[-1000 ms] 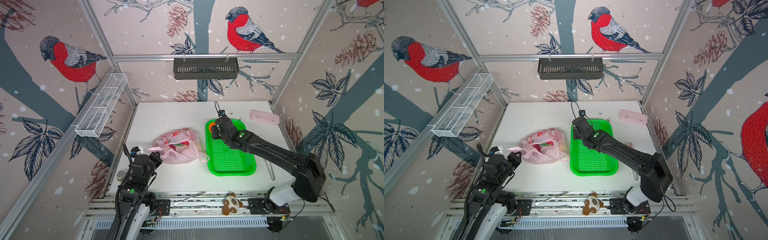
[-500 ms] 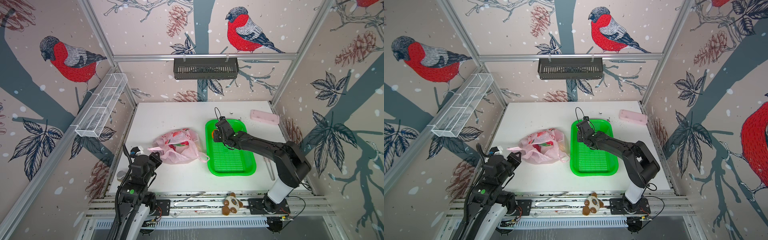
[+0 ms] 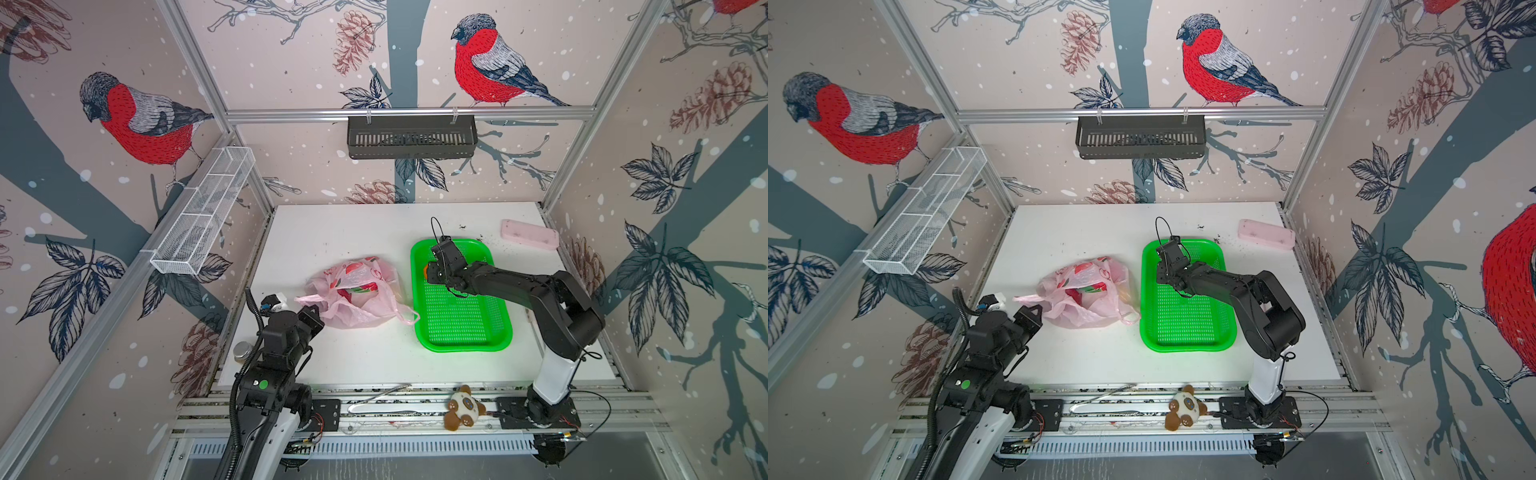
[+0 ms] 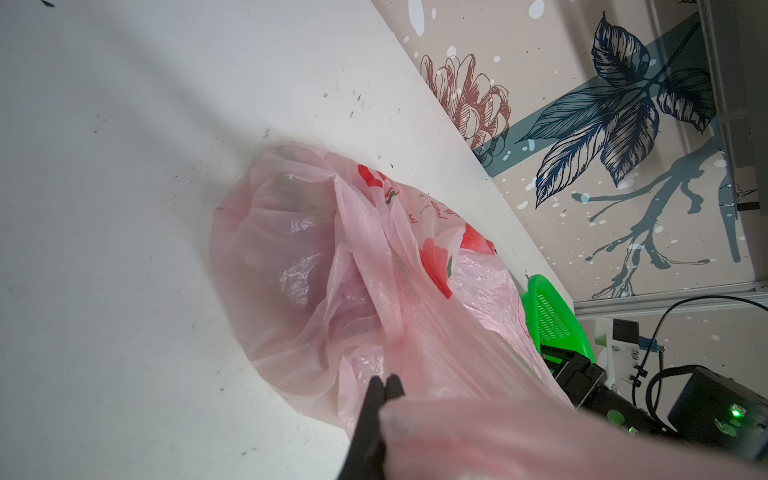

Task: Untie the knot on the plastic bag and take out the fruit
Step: 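Lower the orange into the green basket and open the right gripper, then move the right gripper back into the bag opening while the left holds the handle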

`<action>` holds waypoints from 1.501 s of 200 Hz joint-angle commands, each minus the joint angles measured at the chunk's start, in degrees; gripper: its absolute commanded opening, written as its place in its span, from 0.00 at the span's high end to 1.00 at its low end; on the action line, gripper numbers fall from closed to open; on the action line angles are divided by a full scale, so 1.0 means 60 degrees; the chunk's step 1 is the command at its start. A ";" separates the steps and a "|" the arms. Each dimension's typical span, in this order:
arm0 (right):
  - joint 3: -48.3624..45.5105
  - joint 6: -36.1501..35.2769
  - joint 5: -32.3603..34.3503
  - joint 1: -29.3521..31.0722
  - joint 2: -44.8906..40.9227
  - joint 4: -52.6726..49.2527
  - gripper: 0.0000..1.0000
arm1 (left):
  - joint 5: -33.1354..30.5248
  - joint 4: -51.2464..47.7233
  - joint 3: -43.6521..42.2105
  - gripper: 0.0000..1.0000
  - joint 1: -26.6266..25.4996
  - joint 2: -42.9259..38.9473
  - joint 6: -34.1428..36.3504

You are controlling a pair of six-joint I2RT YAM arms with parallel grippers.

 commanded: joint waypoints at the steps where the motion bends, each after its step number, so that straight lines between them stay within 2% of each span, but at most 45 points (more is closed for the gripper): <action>1: 0.0034 0.0118 -0.0144 -0.0044 0.0110 0.0196 0.43 | -0.0084 0.0091 -0.0025 1.00 0.0019 0.0002 -0.0029; 77: 0.0153 0.0177 -0.0113 -0.0081 0.0214 0.0089 0.26 | -0.0046 0.0042 -0.0119 1.00 0.0022 -0.0085 -0.0057; 137: 0.0127 0.0150 0.0141 0.0044 -0.0254 -0.0161 0.13 | -0.0038 0.0134 -0.0157 1.00 0.0009 -0.0130 -0.0056; 178: 0.0216 0.0069 0.0718 0.0387 -0.1103 -0.0722 0.11 | 0.0016 0.0194 -0.0114 1.00 0.0021 -0.0098 -0.0014; 200: 0.0496 -0.0119 0.1447 0.0955 -0.1762 -0.1334 0.14 | -0.0014 0.0132 -0.0042 1.00 0.0017 -0.0115 0.0024; 227: 0.0966 -0.0471 0.2110 0.1958 -0.2547 -0.1959 0.23 | -0.0018 0.0095 0.0018 1.00 0.0012 -0.0175 0.0063; 265: 0.1690 -0.0989 0.1891 0.3537 -0.3033 -0.1980 0.38 | 0.0013 0.0116 0.0006 1.00 0.0018 -0.0263 0.0032; 300: 0.2911 -0.1093 0.1289 0.4721 -0.2070 -0.2315 0.49 | 0.0024 0.0146 0.0044 1.00 0.0016 -0.0266 0.0015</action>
